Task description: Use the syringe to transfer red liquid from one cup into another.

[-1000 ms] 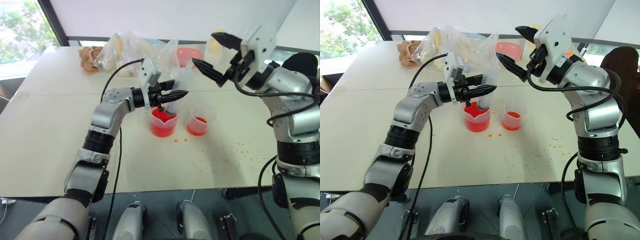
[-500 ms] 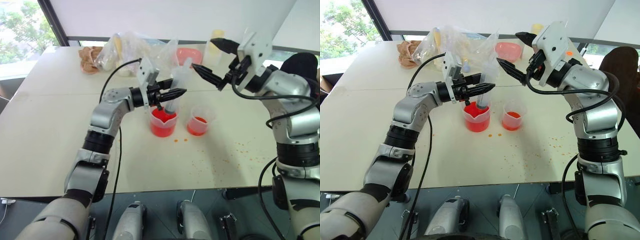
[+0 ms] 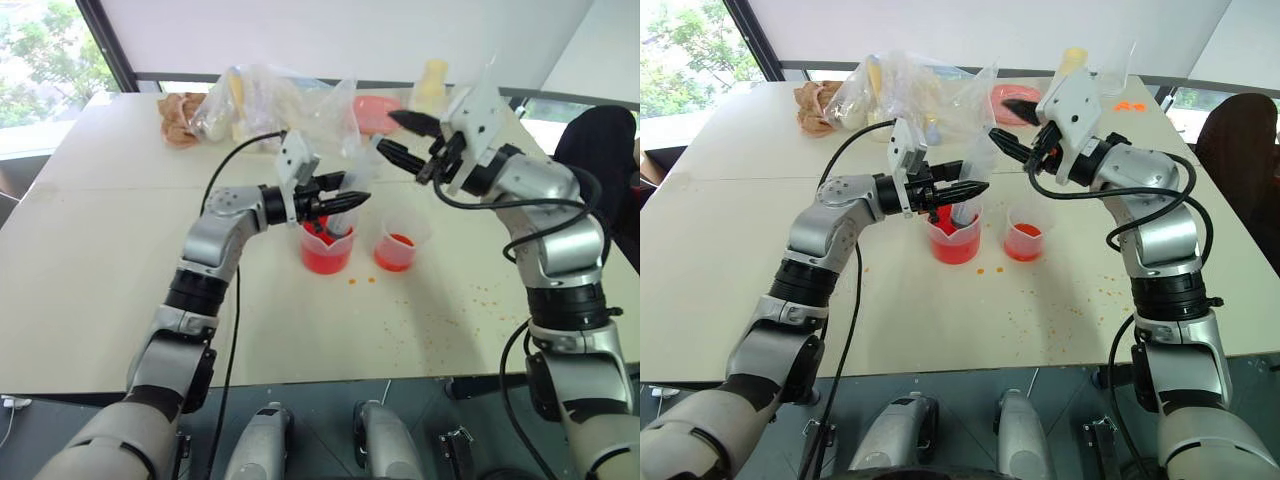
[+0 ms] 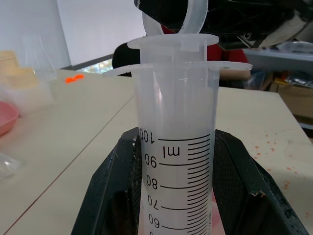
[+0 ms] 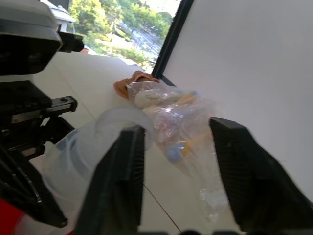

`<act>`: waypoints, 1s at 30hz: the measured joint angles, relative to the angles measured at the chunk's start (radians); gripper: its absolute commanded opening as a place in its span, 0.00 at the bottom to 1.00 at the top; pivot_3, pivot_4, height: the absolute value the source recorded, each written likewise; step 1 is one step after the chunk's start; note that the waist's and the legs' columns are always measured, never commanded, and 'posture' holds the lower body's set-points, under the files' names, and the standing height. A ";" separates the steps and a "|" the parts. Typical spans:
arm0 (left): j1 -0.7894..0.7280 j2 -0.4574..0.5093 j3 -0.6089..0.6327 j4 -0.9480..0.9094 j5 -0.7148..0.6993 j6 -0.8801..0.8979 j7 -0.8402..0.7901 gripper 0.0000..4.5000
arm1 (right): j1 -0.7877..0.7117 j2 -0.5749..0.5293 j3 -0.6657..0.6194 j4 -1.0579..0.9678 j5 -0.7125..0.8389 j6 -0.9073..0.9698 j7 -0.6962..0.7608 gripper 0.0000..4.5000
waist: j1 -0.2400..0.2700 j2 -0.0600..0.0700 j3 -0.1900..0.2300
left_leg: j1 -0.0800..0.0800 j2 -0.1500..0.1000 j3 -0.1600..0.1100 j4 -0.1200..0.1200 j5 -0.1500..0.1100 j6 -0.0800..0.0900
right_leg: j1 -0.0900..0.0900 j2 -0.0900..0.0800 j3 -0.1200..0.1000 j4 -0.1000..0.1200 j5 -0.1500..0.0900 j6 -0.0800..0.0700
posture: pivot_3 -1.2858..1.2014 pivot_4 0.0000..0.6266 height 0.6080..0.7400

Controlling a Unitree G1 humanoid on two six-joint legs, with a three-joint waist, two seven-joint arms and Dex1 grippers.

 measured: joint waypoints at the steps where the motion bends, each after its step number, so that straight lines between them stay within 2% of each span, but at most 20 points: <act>1: 0.000 0.000 0.001 0.004 0.001 -0.004 0.003 0.32 | 0.000 0.002 0.007 0.000 0.000 0.000 0.008 0.00 | 0.000 0.000 0.000 | 0.000 0.000 0.000 0.000 0.000 0.000 | 0.000 0.000 0.000 0.000 0.000 0.000 | 0.52 0.24 1.00; 30: 0.036 -0.039 0.022 0.006 0.003 -0.093 0.058 0.32 | -0.069 0.009 0.006 0.047 0.003 -0.035 -0.007 0.00 | 0.000 0.000 0.000 | 0.000 0.000 -0.004 0.000 0.000 0.000 | 0.000 0.001 0.000 0.000 0.000 0.000 | 0.52 0.24 1.00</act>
